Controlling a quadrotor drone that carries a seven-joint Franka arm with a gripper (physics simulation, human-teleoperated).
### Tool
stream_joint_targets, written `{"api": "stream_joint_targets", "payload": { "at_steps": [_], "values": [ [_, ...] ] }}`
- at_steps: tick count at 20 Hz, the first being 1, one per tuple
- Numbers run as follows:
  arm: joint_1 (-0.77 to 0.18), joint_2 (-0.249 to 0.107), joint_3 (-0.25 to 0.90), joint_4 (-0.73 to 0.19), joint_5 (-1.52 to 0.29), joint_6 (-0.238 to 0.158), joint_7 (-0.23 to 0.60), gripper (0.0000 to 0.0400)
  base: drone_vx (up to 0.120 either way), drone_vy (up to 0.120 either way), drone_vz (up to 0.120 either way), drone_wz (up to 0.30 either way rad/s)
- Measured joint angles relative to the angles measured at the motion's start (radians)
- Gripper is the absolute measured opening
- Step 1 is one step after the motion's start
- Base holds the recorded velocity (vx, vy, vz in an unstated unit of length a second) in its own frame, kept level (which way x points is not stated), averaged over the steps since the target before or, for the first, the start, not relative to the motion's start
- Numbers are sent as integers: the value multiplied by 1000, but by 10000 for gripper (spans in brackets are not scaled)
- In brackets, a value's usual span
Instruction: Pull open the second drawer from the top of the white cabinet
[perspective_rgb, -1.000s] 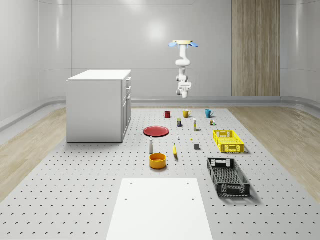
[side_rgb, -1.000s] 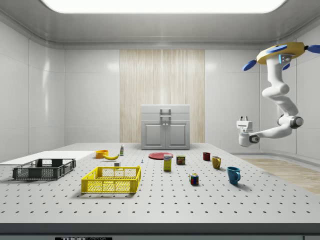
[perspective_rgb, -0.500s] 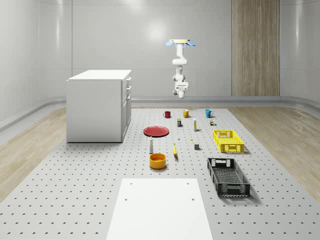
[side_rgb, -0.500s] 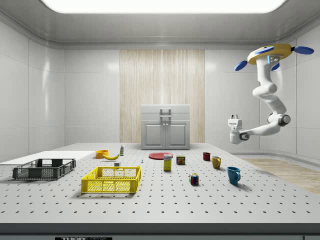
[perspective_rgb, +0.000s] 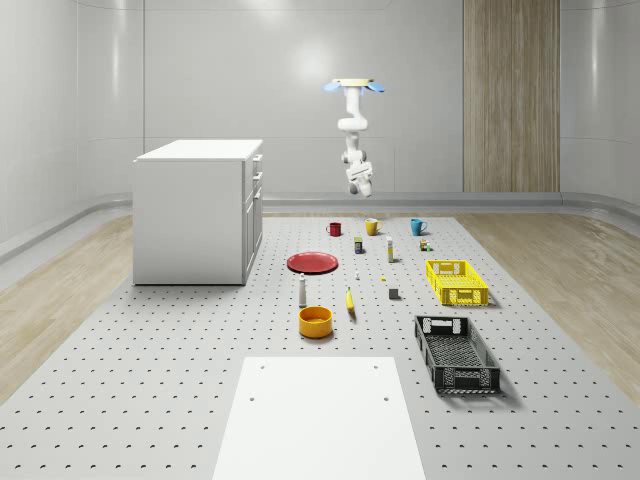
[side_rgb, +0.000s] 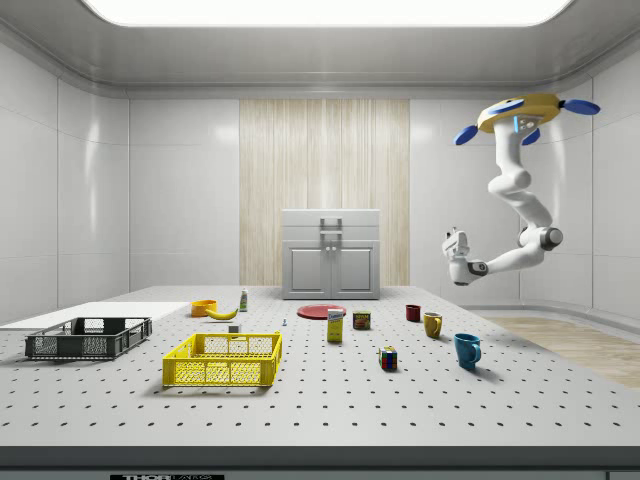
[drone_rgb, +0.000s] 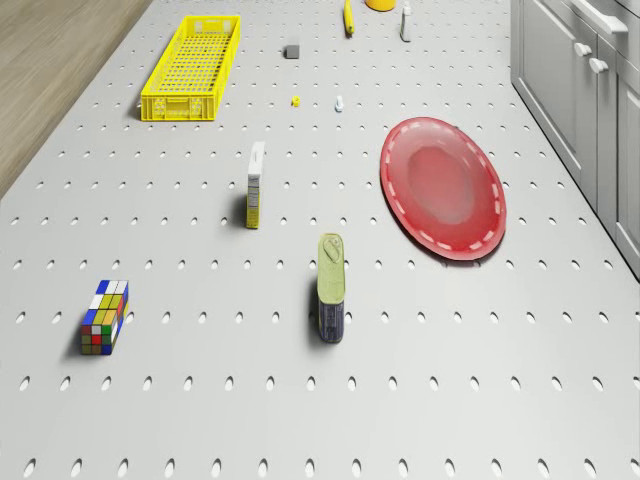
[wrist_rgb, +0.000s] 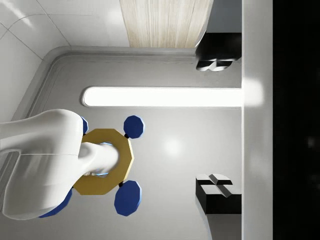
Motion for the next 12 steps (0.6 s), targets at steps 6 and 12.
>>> {"api": "stream_joint_targets", "payload": {
  "at_steps": [6,12],
  "values": [
    [105,-25,-278,-174,421,1,-72,305,120,-120,0,0],
    [183,-56,-390,-263,566,21,-96,302,120,-120,0,0]
  ]
}}
